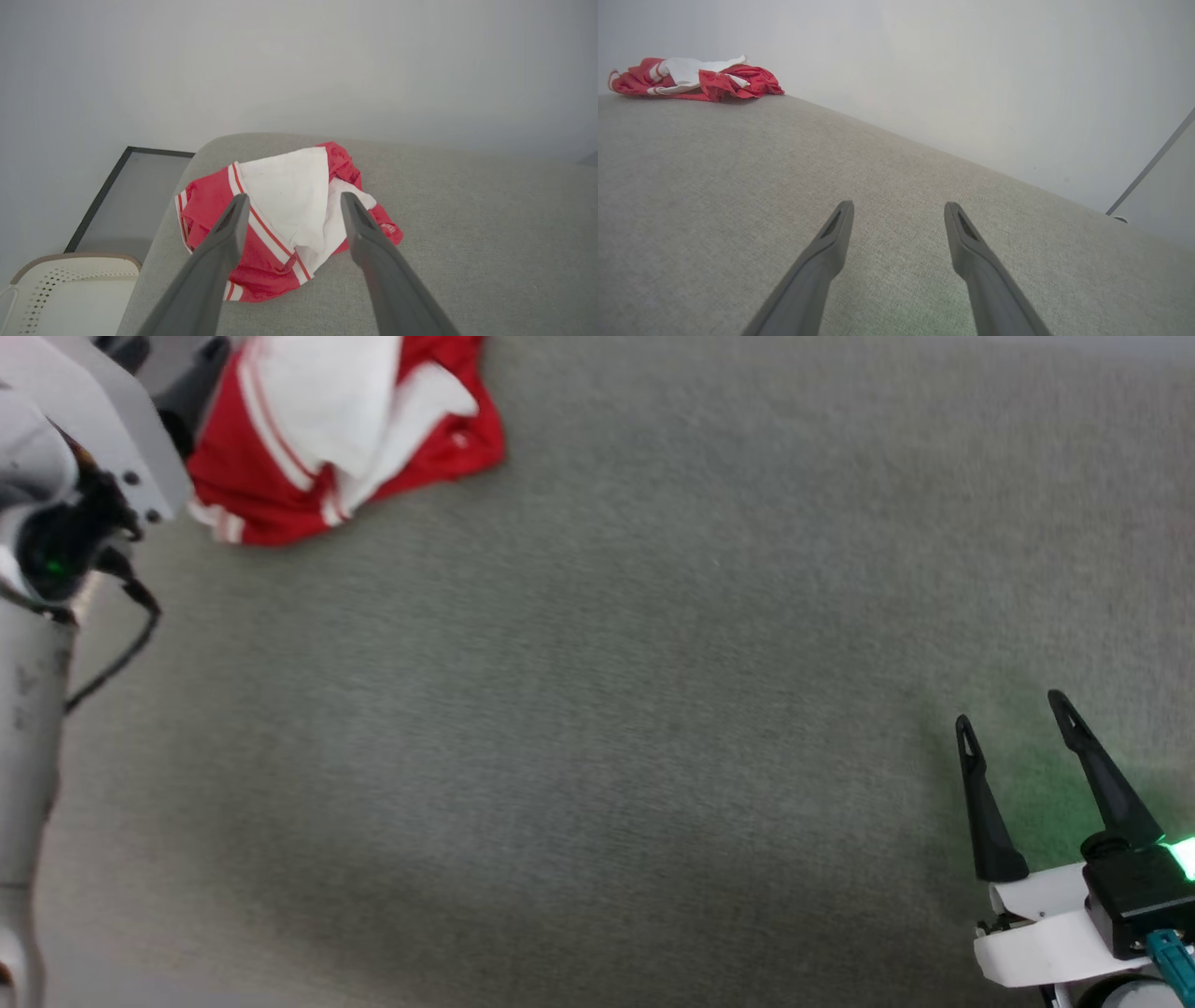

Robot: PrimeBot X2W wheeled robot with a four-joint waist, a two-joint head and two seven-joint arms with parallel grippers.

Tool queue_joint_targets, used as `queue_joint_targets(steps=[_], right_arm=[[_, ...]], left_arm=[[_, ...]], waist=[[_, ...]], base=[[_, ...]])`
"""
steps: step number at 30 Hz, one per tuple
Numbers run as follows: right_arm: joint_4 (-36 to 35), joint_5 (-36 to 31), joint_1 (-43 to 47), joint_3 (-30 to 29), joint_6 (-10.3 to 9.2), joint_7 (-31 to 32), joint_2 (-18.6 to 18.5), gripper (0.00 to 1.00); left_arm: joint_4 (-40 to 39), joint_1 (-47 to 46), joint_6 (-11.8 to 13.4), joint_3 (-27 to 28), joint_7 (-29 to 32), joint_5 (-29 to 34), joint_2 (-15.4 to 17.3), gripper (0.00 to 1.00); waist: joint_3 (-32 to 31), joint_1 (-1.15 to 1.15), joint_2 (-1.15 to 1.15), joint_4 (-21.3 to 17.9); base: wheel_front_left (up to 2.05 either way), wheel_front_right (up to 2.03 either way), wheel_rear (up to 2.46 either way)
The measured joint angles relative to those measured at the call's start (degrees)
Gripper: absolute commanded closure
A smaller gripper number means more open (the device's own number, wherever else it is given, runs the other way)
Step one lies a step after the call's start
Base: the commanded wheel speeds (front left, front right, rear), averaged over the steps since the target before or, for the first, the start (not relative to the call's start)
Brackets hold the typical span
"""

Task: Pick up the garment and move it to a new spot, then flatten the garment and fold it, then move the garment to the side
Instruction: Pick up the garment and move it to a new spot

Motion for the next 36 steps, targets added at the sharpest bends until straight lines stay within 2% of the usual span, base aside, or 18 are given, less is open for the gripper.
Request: queue_joint_targets(steps=[6,18,25,30,31,33,36], right_arm=[[-3.4,0.3,0.2,-0.5,0.00,0.1,0.0,0.00],[-9.7,0.5,1.4,-0.6,0.00,0.0,-0.1,0.00],[-13.8,0.5,2.1,-0.6,0.00,1.7,-0.2,0.00],[-15.7,0.5,2.1,-0.5,0.00,2.9,0.1,0.00],[-15.8,0.5,2.1,-0.4,0.00,3.0,0.1,0.00],[-16.0,0.5,2.1,-0.4,0.00,3.1,0.3,0.00],[-16.0,0.5,1.8,-0.5,0.00,3.1,0.4,0.00]], left_arm=[[8.2,-5.1,0.0,-4.4,6.7,-0.6,3.0,0.00],[20.3,-12.9,-0.1,-9.0,15.1,-2.2,5.7,0.00],[25.8,-15.7,-0.1,-10.6,22.8,-3.3,5.3,0.00],[28.0,-17.3,2.5,-10.8,24.9,-3.6,3.8,0.00],[28.4,-17.3,2.9,-10.5,24.6,-3.8,3.6,0.05],[29.0,-17.5,3.6,-10.2,23.7,-4.3,3.3,1.00],[29.2,-17.5,3.8,-9.7,20.5,-4.3,2.7,1.00]], waist=[[4.7,0.00,0.00,-3.5],[10.7,0.00,0.00,-8.3],[13.0,0.00,0.00,-9.7],[14.3,0.00,0.00,-10.3],[14.4,0.00,0.00,-10.3],[14.6,0.00,0.00,-10.4],[14.4,0.00,0.00,-10.4]], base=[[0.00,0.00,0.00],[0.00,0.00,0.00],[0.00,0.00,0.00],[0.00,0.00,0.00],[0.00,0.00,0.00],[0.00,0.00,0.00],[0.00,0.00,0.00]])
